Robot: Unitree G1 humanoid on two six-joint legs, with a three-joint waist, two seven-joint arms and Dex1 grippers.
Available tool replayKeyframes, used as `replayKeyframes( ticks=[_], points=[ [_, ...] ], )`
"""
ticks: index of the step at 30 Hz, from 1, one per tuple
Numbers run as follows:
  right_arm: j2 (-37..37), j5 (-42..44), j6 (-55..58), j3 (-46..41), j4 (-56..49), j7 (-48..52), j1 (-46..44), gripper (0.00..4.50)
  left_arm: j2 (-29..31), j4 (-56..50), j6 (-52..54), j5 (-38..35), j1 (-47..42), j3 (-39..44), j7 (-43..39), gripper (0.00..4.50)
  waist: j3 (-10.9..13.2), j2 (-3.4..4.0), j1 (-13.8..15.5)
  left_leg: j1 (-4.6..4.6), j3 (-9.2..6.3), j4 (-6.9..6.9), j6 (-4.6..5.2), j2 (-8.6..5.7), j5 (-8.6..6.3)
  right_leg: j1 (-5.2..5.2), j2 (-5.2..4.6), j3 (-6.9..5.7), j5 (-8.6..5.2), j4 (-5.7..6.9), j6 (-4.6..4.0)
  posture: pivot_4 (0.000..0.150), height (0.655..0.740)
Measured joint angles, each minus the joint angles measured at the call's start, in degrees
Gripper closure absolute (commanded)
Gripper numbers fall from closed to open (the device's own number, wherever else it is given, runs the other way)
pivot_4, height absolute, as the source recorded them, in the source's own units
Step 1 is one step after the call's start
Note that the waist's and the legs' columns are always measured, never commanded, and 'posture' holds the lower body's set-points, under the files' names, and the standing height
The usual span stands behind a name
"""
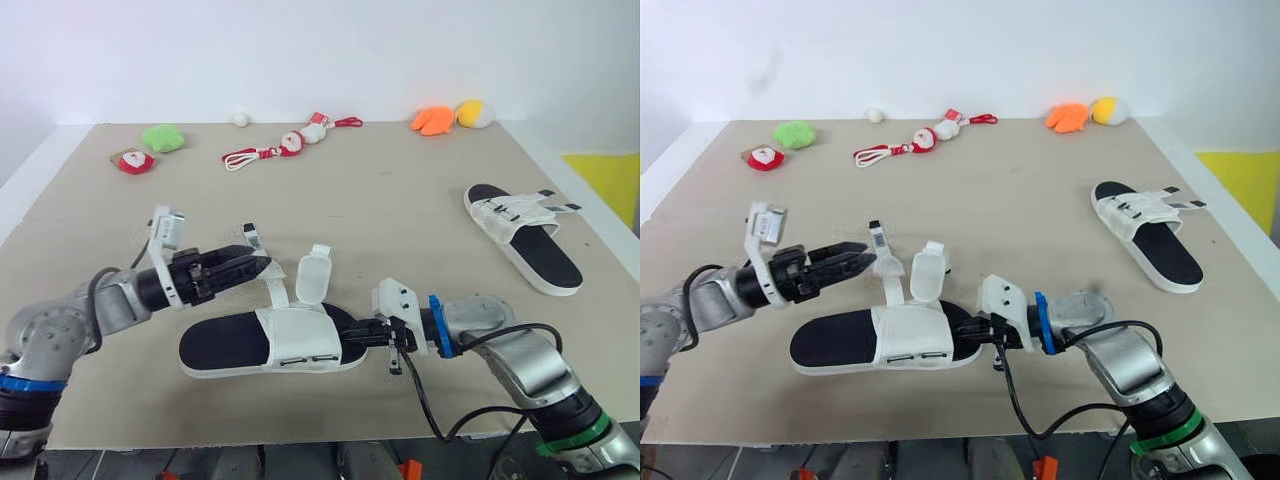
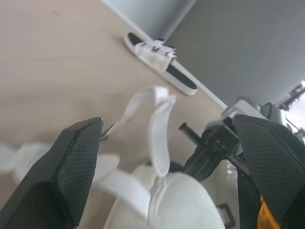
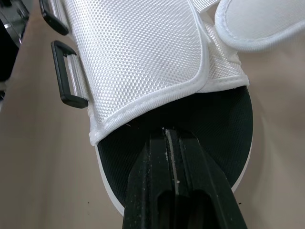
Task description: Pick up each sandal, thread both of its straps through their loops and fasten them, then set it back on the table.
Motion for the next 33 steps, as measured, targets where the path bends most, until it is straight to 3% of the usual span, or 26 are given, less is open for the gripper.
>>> replayKeyframes(
  ticks=[10, 14, 23, 24, 33],
  points=[
    [0.7, -2.1, -1.4, 1.1, 0.5, -0.1, -0.8, 4.44, -2.0, 7.2, 15.0, -12.8, 2.3, 4.4, 7.9, 0.00, -0.1, -0.12, -0.2, 0.61, 0.03, -0.02, -0.04, 0.00, -0.01, 0.45, -0.02, 0.01, -0.04, 0.00, -0.11, 0.150, 0.7400],
    [1.0, -2.7, -1.8, 1.4, 0.4, -0.1, -0.8, 4.44, -6.0, 11.7, 17.8, -14.2, 1.4, 4.2, 12.8, 0.00, -0.2, -0.24, -0.4, 0.64, 0.02, -0.07, -0.05, 0.00, -0.01, 0.47, -0.01, 0.01, -0.04, 0.00, -0.11, 0.150, 0.7400],
    [1.6, -3.1, -1.7, 1.8, 0.0, -1.3, -0.9, 4.44, -15.7, 25.4, 19.4, -10.2, -6.3, 3.8, 18.6, 0.00, -0.3, -0.39, -1.2, 0.66, -0.01, -0.13, -0.23, -0.02, 0.02, 0.48, 0.01, 0.02, -0.01, 0.00, -0.14, 0.150, 0.7400],
    [1.5, -3.1, -1.7, 1.8, -0.1, -1.2, -0.9, 4.44, -17.8, 30.8, 18.9, -8.1, -9.8, 4.4, 18.9, 0.00, -0.3, -0.42, -1.2, 0.64, -0.05, -0.15, -0.31, -0.05, 0.05, 0.47, 0.02, 0.01, -0.02, 0.00, -0.13, 0.150, 0.7400],
    [1.6, -3.4, -1.5, 1.9, -0.7, -1.7, -0.8, 4.44, -22.1, 44.9, 16.6, 2.2, -20.1, 8.4, 14.7, 0.00, -0.4, -0.49, -1.5, 0.64, -0.06, -0.18, -0.40, -0.06, 0.03, 0.47, 0.02, 0.01, -0.02, -0.01, -0.12, 0.150, 0.7400]
  ],
)
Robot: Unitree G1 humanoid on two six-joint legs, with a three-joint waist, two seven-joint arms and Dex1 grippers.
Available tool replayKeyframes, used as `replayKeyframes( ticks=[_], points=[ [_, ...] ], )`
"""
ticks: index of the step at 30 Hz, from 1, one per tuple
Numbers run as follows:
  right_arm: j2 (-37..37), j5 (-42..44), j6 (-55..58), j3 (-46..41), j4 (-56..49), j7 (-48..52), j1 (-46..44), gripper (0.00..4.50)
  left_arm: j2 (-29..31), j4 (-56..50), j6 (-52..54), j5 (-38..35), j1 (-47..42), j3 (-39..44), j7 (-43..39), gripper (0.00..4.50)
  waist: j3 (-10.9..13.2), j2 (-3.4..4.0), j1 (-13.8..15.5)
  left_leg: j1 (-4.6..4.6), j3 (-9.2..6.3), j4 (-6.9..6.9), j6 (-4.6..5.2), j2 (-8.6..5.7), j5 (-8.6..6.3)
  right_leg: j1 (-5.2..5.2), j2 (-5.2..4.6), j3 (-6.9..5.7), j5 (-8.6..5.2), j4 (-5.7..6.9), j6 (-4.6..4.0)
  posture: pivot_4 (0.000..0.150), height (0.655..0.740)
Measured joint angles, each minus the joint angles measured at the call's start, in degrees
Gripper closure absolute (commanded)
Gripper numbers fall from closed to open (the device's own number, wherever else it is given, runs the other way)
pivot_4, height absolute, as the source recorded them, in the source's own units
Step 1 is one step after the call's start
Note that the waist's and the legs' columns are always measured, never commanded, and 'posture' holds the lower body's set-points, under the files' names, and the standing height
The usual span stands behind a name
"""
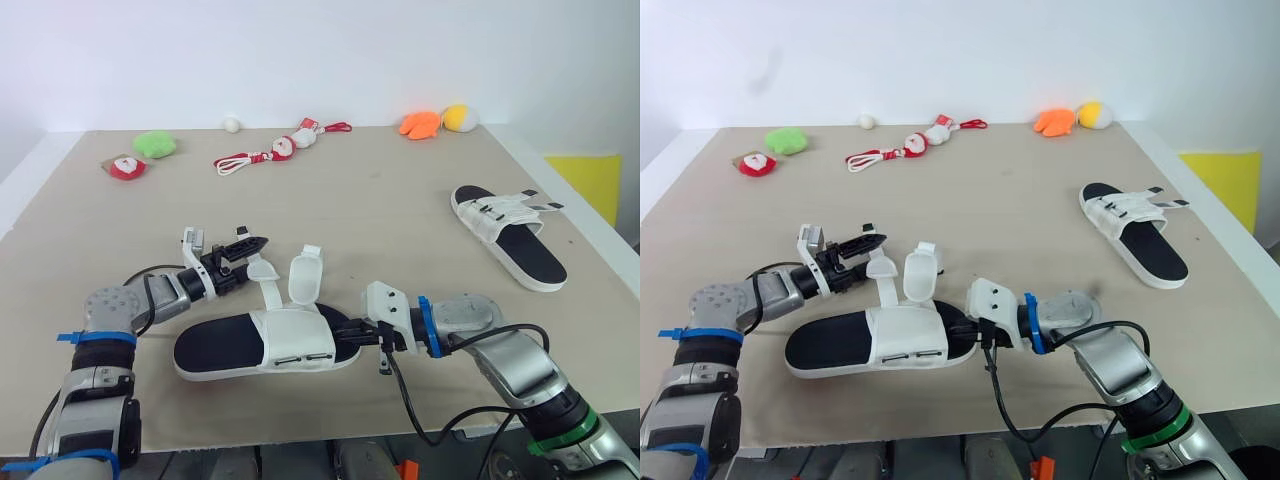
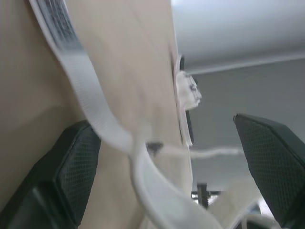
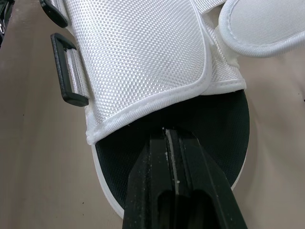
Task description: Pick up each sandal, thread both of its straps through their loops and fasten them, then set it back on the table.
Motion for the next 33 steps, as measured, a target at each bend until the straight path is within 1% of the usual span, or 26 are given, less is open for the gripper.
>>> replayKeyframes(
  ticks=[3, 6, 7, 9, 10, 11, 12, 13, 14, 15, 16, 17, 19, 20, 22, 23, 26, 30, 31, 32, 33],
  points=[
    [0.1, -0.1, 0.1, 0.1, -0.1, -0.2, -0.1, 4.44, -0.5, 4.4, -0.5, 4.6, -3.3, 0.8, -2.9, 0.00, 0.0, -0.01, 0.0, 0.01, 0.00, 0.00, -0.02, 0.00, 0.01, -0.01, 0.00, 0.00, 0.00, 0.00, 0.00, 0.150, 0.7400],
    [0.2, -0.2, 0.2, 0.1, -0.1, -0.4, -0.1, 4.44, -0.8, 7.5, -1.2, 7.8, -5.4, 1.2, -5.2, 0.00, 0.0, -0.02, -0.1, 0.01, -0.02, 0.00, -0.04, 0.00, 0.01, 0.00, 0.00, -0.01, 0.00, 0.00, 0.00, 0.150, 0.7400],
    [0.3, -0.3, 0.3, 0.1, -0.2, -0.6, -0.1, 4.44, -1.0, 9.5, -1.7, 10.1, -7.0, 1.7, -6.5, 0.00, 0.0, -0.02, -0.1, 0.01, -0.02, 0.00, -0.04, 0.00, 0.02, -0.02, 0.00, -0.02, 0.00, 0.00, 0.01, 0.150, 0.7400],
    [0.4, -0.3, 0.3, 0.2, -0.3, -0.6, 0.0, 4.44, -1.1, 10.3, -2.0, 11.4, -7.5, 2.1, -7.4, 0.00, 0.0, -0.01, -0.3, 0.01, -0.02, -0.01, -0.05, 0.00, 0.01, -0.01, -0.01, -0.01, 0.00, 0.00, 0.01, 0.150, 0.7400],
    [0.4, -0.3, 0.4, 0.2, -0.4, -0.6, 0.0, 4.50, -1.4, 11.2, -2.4, 13.0, -8.2, 2.4, -8.5, 0.52, 0.0, -0.02, -0.3, 0.01, -0.02, -0.03, -0.06, 0.00, 0.01, -0.02, 0.00, -0.02, 0.00, 0.00, 0.01, 0.150, 0.7400],
    [0.4, -0.3, 0.4, 0.2, -0.5, -0.7, 0.0, 4.50, -1.5, 11.9, -2.7, 13.9, -8.5, 2.5, -8.7, 0.76, 0.0, -0.01, -0.3, 0.02, -0.02, -0.03, -0.06, 0.00, 0.01, -0.02, -0.01, -0.01, 0.00, 0.00, 0.01, 0.150, 0.7400],
    [0.5, -0.3, 0.4, 0.2, -0.6, -0.7, 0.0, 4.50, -1.8, 12.7, -3.0, 15.5, -8.7, 2.8, -9.0, 1.24, 0.0, -0.02, -0.4, 0.01, -0.02, -0.06, -0.07, 0.00, 0.01, -0.03, -0.01, -0.01, 0.00, 0.00, 0.02, 0.150, 0.7400],
    [0.5, -0.3, 0.4, 0.2, -0.6, -0.7, 0.0, 4.50, -1.9, 12.8, -3.1, 15.8, -8.7, 2.8, -9.1, 1.50, 0.0, -0.02, -0.4, 0.01, -0.02, -0.07, -0.07, 0.00, 0.00, -0.04, 0.00, -0.01, -0.01, -0.01, 0.02, 0.150, 0.7400],
    [0.5, -0.3, 0.5, 0.2, -0.6, -0.7, 0.0, 4.50, -1.9, 13.0, -3.3, 17.1, -8.8, 2.8, -9.9, 2.07, 0.0, -0.02, -0.4, 0.01, -0.02, -0.09, -0.07, 0.00, 0.00, -0.04, -0.01, -0.01, -0.01, -0.01, 0.03, 0.150, 0.7400],
    [0.6, -0.3, 0.5, 0.2, -0.7, -0.7, 0.1, 4.50, -1.9, 13.0, -3.6, 18.1, -8.8, 2.8, -10.5, 2.43, 0.0, -0.02, -0.5, 0.00, -0.02, -0.12, -0.08, 0.00, 0.00, -0.06, 0.00, -0.01, -0.02, -0.01, 0.04, 0.150, 0.7400],
    [0.6, -0.3, 0.5, 0.2, -0.7, -0.7, 0.1, 4.50, -1.9, 13.0, -3.7, 18.6, -8.8, 2.8, -10.9, 2.70, 0.0, -0.02, -0.5, 0.01, -0.02, -0.14, -0.08, 0.00, 0.00, -0.07, 0.00, -0.01, -0.02, -0.01, 0.04, 0.150, 0.7400],
    [0.6, -0.3, 0.5, 0.2, -0.7, -0.7, 0.1, 4.50, -1.9, 12.2, -4.8, 21.0, -8.6, 2.5, -12.8, 3.30, 0.0, -0.02, -0.5, 0.01, -0.02, -0.17, -0.08, 0.01, 0.00, -0.08, 0.00, -0.01, -0.02, -0.02, 0.04, 0.150, 0.7400],
    [0.7, -0.3, 0.6, 0.2, -0.8, -0.8, 0.1, 4.50, -1.9, 10.1, -6.3, 23.1, -8.1, 1.6, -14.9, 4.21, 0.0, -0.02, -0.5, 0.01, -0.03, -0.19, -0.09, 0.01, 0.01, -0.07, 0.00, -0.01, -0.03, -0.02, 0.03, 0.150, 0.7400],
    [0.8, -0.3, 0.6, 0.2, -0.8, -0.8, 0.2, 4.50, -1.7, 6.9, -8.5, 25.5, -6.8, 0.0, -17.1, 4.39, 0.0, -0.02, -0.5, 0.01, -0.02, -0.20, -0.10, 0.01, 0.01, -0.08, 0.00, -0.01, -0.03, -0.03, 0.03, 0.150, 0.7400],
    [0.8, -0.3, 0.8, 0.2, -1.0, -0.7, 0.2, 4.50, -1.7, 3.5, -10.5, 27.2, -5.4, -0.9, -19.6, 4.45, 0.0, -0.06, -0.6, 0.00, -0.02, -0.23, -0.19, 0.03, 0.02, -0.10, 0.00, -0.01, -0.04, -0.04, 0.03, 0.150, 0.7400],
    [0.8, -0.3, 0.9, 0.2, -1.1, -0.6, 0.1, 4.50, -1.4, -0.7, -13.0, 28.7, -4.2, -1.5, -22.5, 4.45, 0.1, -0.16, -0.6, -0.04, -0.03, -0.29, -0.27, 0.04, 0.05, -0.15, 0.00, -0.01, -0.04, -0.04, 0.01, 0.150, 0.7400],
    [0.8, -0.3, 1.0, 0.2, -1.2, -0.3, 0.0, 4.50, 0.3, -10.0, -17.0, 30.3, -3.1, -1.9, -27.3, 4.45, 0.2, -0.28, -0.7, -0.08, -0.02, -0.51, -0.41, 0.05, 0.12, -0.20, 0.00, 0.00, -0.04, -0.17, 0.02, 0.150, 0.7400],
    [0.8, -0.3, 0.9, 0.3, -1.2, 0.3, -0.2, 4.50, 2.0, -26.1, -19.7, 30.2, -1.6, -2.0, -32.0, 4.45, 0.2, -0.25, -0.6, -0.10, -0.02, -0.80, -0.44, 0.06, 0.14, -0.11, -0.03, 0.00, -0.01, -0.62, 0.06, 0.150, 0.7400],
    [0.8, -0.3, 0.9, 0.4, -1.2, 0.3, -0.4, 4.50, 2.3, -27.3, -20.4, 30.7, -1.2, -2.3, -32.6, 4.45, 0.2, -0.24, -0.6, -0.10, -0.02, -0.81, -0.44, 0.06, 0.14, -0.10, -0.03, 0.00, -0.01, -0.64, 0.06, 0.150, 0.7400],
    [0.8, -0.3, 0.9, 0.5, -1.1, 0.7, -0.6, 4.50, 5.7, -34.8, -28.7, 36.7, 3.3, -5.8, -36.1, 4.45, 0.2, -0.20, -0.8, -0.11, 0.05, -0.95, -0.59, 0.10, 0.04, -0.09, -0.04, 0.05, 0.05, -0.94, 0.18, 0.150, 0.7400],
    [0.6, -0.3, 0.9, 0.5, -1.1, 1.0, -0.5, 4.50, 7.2, -37.5, -33.4, 40.4, 5.8, -7.6, -38.0, 4.45, 0.2, -0.18, -0.8, -0.11, 0.04, -0.97, -0.65, 0.10, 0.01, -0.05, -0.05, 0.05, 0.04, -0.95, 0.30, 0.150, 0.7400]
  ],
)
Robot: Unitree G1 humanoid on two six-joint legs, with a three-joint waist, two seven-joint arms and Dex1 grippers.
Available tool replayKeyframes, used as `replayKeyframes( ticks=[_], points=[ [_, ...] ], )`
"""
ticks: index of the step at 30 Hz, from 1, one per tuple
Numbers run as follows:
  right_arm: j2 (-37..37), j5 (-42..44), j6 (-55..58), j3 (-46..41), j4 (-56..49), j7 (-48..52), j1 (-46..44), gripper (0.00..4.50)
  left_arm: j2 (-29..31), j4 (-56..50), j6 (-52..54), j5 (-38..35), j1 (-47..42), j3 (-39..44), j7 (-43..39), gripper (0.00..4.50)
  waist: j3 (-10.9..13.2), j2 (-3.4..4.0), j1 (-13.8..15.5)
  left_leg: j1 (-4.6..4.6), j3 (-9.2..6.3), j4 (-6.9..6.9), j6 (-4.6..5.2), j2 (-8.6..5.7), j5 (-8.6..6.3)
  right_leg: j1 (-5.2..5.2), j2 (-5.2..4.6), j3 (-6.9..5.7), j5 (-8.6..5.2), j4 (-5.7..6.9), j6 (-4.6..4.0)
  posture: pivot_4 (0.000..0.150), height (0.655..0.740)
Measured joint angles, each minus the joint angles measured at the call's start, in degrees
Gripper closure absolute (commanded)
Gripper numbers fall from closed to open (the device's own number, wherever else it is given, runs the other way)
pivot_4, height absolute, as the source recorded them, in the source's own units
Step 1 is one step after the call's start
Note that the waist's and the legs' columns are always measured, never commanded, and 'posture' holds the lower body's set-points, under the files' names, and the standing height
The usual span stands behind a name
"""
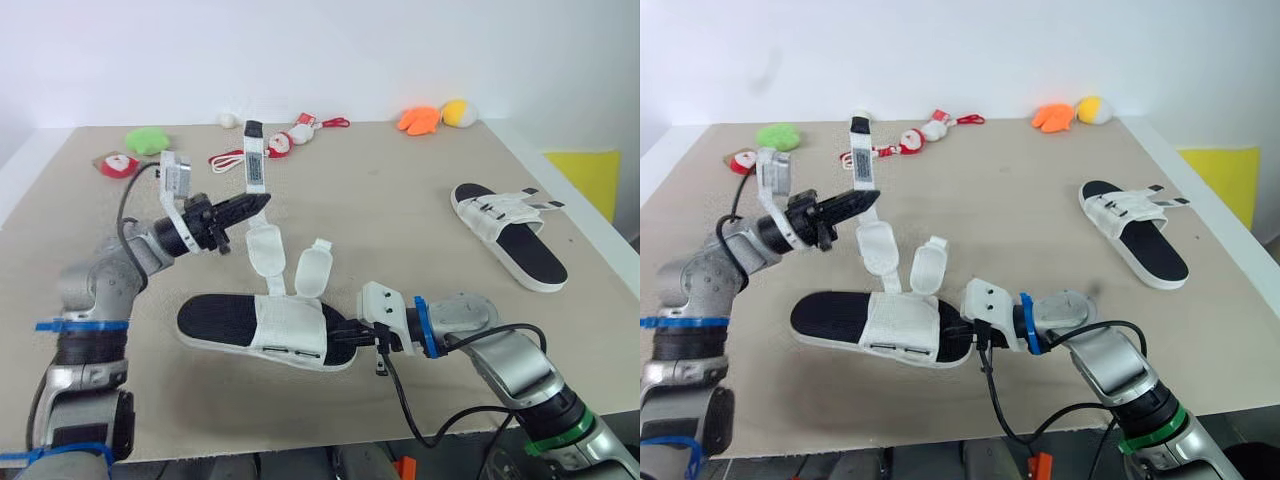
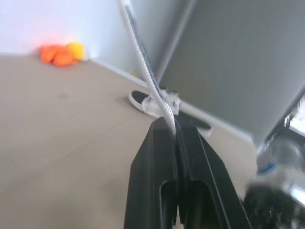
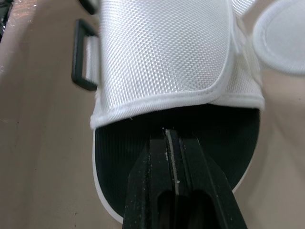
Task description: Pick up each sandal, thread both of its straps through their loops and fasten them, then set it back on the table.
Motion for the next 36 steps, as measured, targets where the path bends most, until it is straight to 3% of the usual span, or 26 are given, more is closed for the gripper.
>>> replayKeyframes(
  ticks=[1, 6, 12, 17, 21, 27, 30, 36],
  points=[
    [0.0, 0.0, 0.0, 0.0, 0.0, 0.1, 0.0, 4.50, 0.3, -0.7, -1.7, 1.3, 0.7, -0.5, -0.5, 4.45, 0.0, 0.00, 0.0, 0.01, 0.00, -0.01, -0.04, 0.00, -0.02, 0.00, -0.01, 0.00, -0.03, -0.01, 0.02, 0.150, 0.7400],
    [-0.1, -0.1, -0.2, 0.2, 0.5, 1.0, -0.5, 4.50, 2.0, -3.9, -37.3, 19.1, 10.7, -6.9, -9.3, 4.45, 0.0, -0.02, 0.5, -0.05, 0.03, -0.01, -0.12, 0.00, -0.11, -0.02, -0.05, -0.01, -0.29, -0.06, -0.27, 0.150, 0.7400],
    [-0.1, -0.3, -0.2, 0.2, 0.7, 1.0, -0.7, 4.50, 2.1, 8.1, -75.8, 25.4, 9.6, -8.1, -13.6, 4.45, 0.0, -0.02, 0.9, -0.02, 0.06, 0.05, -0.07, 0.02, -0.07, -0.02, -0.07, -0.02, -0.23, -0.06, -0.30, 0.150, 0.7400],
    [-0.1, -0.3, -0.2, 0.2, 0.6, 1.4, -0.7, 4.50, 4.1, 15.8, -95.9, 25.6, 7.4, -10.9, -14.0, 4.45, 0.0, -0.01, 0.8, -0.02, 0.10, 0.01, -0.04, 0.07, -0.10, -0.03, -0.05, -0.02, -0.22, -0.06, -0.26, 0.150, 0.7400],
    [-0.1, -0.3, -0.2, 0.2, 0.7, 1.7, -0.8, 4.50, 7.9, 23.4, -115.7, 28.0, 4.5, -17.5, -11.2, 4.45, 0.0, 0.00, 0.8, -0.03, 0.09, 0.02, -0.02, 0.09, -0.11, -0.03, -0.03, -0.04, -0.21, -0.06, -0.22, 0.150, 0.7400],
    [-0.1, -0.4, -0.1, 0.3, 0.7, 1.8, -0.9, 4.50, 9.4, 23.9, -121.4, 31.6, 3.9, -19.8, -5.3, 4.45, 0.0, 0.01, 0.8, -0.02, 0.11, 0.03, -0.02, 0.12, -0.11, -0.01, -0.01, -0.03, -0.07, -0.04, 0.03, 0.150, 0.7400],
    [0.0, -0.3, -0.1, 0.4, 0.7, 1.8, -0.9, 4.50, 9.5, 24.2, -121.5, 32.9, 3.9, -19.7, -2.5, 3.66, 0.0, 0.01, 0.8, -0.01, 0.11, 0.03, -0.02, 0.15, -0.11, -0.01, 0.02, -0.04, -0.06, -0.03, 0.04, 0.150, 0.7400],
    [0.0, -0.3, -0.1, 0.5, 0.4, 1.6, -0.8, 4.50, 13.1, 25.1, -121.5, 34.4, 6.2, -19.4, 5.0, 0.87, 0.0, 0.05, 0.8, 0.00, 0.11, 0.01, -0.02, 0.25, -0.13, -0.01, 0.09, -0.04, -0.06, -0.02, 0.04, 0.150, 0.7400]
  ],
)
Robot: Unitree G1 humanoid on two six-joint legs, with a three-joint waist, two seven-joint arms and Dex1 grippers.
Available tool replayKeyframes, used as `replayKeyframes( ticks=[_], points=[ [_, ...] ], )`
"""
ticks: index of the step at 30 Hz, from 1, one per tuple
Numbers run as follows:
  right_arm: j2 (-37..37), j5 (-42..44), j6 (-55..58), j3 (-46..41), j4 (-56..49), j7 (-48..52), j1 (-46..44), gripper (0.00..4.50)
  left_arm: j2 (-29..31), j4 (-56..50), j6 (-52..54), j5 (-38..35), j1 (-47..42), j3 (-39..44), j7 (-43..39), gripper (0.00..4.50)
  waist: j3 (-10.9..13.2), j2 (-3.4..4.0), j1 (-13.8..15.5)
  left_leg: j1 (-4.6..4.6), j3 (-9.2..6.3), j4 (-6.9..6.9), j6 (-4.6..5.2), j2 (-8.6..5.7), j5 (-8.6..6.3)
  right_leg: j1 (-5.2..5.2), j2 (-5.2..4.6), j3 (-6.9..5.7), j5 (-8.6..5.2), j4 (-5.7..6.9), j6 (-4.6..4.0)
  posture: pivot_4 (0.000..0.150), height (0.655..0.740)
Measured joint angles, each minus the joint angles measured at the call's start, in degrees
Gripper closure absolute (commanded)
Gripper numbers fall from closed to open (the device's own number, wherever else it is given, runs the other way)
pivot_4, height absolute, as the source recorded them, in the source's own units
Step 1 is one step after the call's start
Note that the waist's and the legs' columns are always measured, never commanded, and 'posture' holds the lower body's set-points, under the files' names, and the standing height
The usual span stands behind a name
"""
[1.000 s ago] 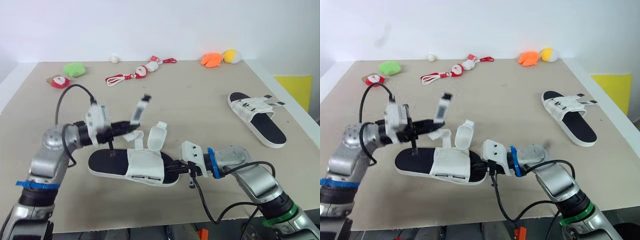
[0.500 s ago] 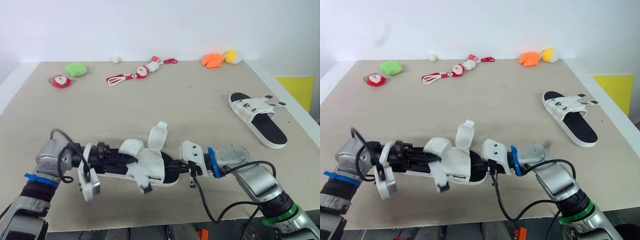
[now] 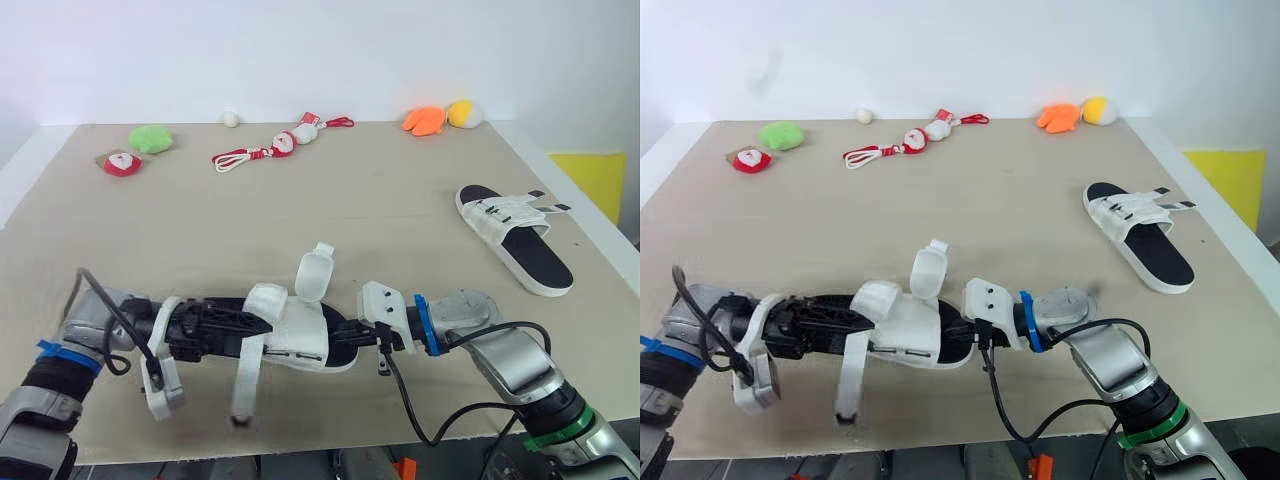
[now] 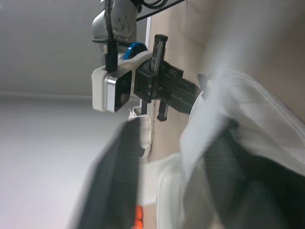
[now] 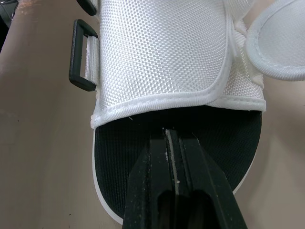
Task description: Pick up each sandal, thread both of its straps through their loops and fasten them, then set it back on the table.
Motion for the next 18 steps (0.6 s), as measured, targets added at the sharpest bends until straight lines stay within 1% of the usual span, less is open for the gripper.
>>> replayKeyframes(
  ticks=[2, 3, 6, 8, 9, 10, 11, 12, 13, 16, 17, 18],
  points=[
    [0.0, 0.0, 0.0, -0.1, -0.1, -0.1, 0.2, 4.50, 1.2, -0.1, 0.1, 0.3, 1.8, 0.5, 2.4, 0.19, 0.0, 0.01, 0.0, 0.00, 0.00, 0.00, 0.00, 0.01, -0.01, 0.00, 0.00, -0.02, 0.00, 0.00, -0.01, 0.150, 0.7400],
    [0.0, 0.0, 0.0, -0.1, -0.3, -0.4, 0.4, 4.50, 2.4, -0.2, 0.7, 0.4, 3.4, 0.6, 3.8, 0.07, 0.0, 0.02, 0.0, 0.00, 0.01, 0.00, 0.00, 0.02, -0.01, 0.00, 0.00, -0.02, -0.01, 0.01, -0.01, 0.150, 0.7400],
    [0.0, 0.0, 0.2, 0.0, -0.6, -0.7, 0.4, 4.50, 4.9, -3.3, 5.1, -0.6, 8.4, 0.9, 6.8, 0.07, 0.0, 0.04, 0.0, 0.01, 0.02, 0.00, -0.01, 0.07, -0.02, -0.01, 0.01, -0.02, -0.01, 0.02, -0.02, 0.150, 0.7400],
    [0.1, 0.0, 0.8, 0.2, -1.2, -1.0, 0.5, 4.50, 10.1, -10.0, 13.1, -5.0, 17.5, 0.8, 9.3, 0.07, 0.0, 0.08, -0.2, 0.06, 0.16, -0.01, -0.14, 0.28, -0.13, -0.02, 0.03, -0.04, -0.08, 0.02, -0.14, 0.150, 0.7400],
    [0.1, 0.0, 0.9, 0.3, -1.3, -1.0, 0.5, 4.50, 11.6, -11.8, 15.7, -6.6, 20.3, 0.8, 9.8, 0.07, 0.0, 0.10, -0.2, 0.08, 0.17, -0.01, -0.16, 0.31, -0.15, -0.04, 0.04, -0.05, -0.21, 0.04, -0.35, 0.150, 0.7400],
    [-0.1, 0.0, 1.1, 0.2, -1.4, -1.1, 0.7, 4.50, 14.4, -15.3, 21.3, -10.3, 26.0, 1.0, 10.9, 0.07, 0.1, 0.11, -0.1, 0.09, 0.19, -0.01, -0.19, 0.41, -0.20, -0.03, 0.11, -0.09, -0.29, 0.04, -0.48, 0.150, 0.7400],
    [-0.2, 0.0, 1.1, 0.0, -1.4, -1.1, 0.9, 4.50, 15.0, -16.2, 23.2, -11.5, 27.5, 1.1, 11.0, 0.07, 0.0, 0.16, 0.0, 0.14, 0.20, -0.02, -0.19, 0.43, -0.21, -0.02, 0.13, -0.10, -0.31, 0.05, -0.51, 0.150, 0.7400],
    [-0.2, 0.0, 1.1, 0.1, -1.5, -1.1, 0.8, 4.50, 16.1, -18.8, 27.9, -14.8, 31.3, 2.0, 11.7, 0.07, 0.1, 0.16, 0.1, 0.13, 0.19, -0.02, -0.19, 0.48, -0.21, -0.04, 0.19, -0.12, -0.32, 0.07, -0.54, 0.150, 0.7400],
    [-0.2, 0.0, 1.1, 0.0, -1.5, -1.1, 1.0, 4.50, 16.5, -20.3, 30.9, -17.2, 33.2, 2.6, 12.1, 0.07, 0.0, 0.15, 0.2, 0.15, 0.18, -0.01, -0.19, 0.55, -0.21, -0.02, 0.24, -0.18, -0.32, 0.07, -0.55, 0.150, 0.7400],
    [-0.2, 0.0, 1.0, 0.1, -1.5, -1.3, 0.9, 4.50, 18.7, -27.9, 46.1, -29.3, 39.6, 7.8, 13.2, 0.07, 0.1, 0.19, 0.3, 0.17, 0.21, 0.00, -0.19, 0.67, -0.21, -0.03, 0.31, -0.27, -0.36, 0.13, -0.61, 0.150, 0.7400],
    [-0.2, 0.0, 1.0, 0.1, -1.5, -1.3, 0.9, 4.50, 19.0, -28.5, 47.8, -30.5, 40.0, 8.6, 13.2, 0.07, 0.1, 0.20, 0.3, 0.18, 0.22, 0.00, -0.19, 0.67, -0.21, -0.03, 0.31, -0.28, -0.36, 0.12, -0.62, 0.150, 0.7400],
    [-0.2, 0.0, 0.8, 0.3, -1.2, -1.3, 0.7, 4.50, 21.0, -31.8, 55.5, -36.4, 42.1, 10.6, 12.6, 0.07, 0.1, 0.19, 0.3, 0.18, 0.26, 0.00, -0.20, 0.69, -0.22, -0.05, 0.31, -0.28, -0.38, 0.14, -0.65, 0.150, 0.7400]
  ],
)
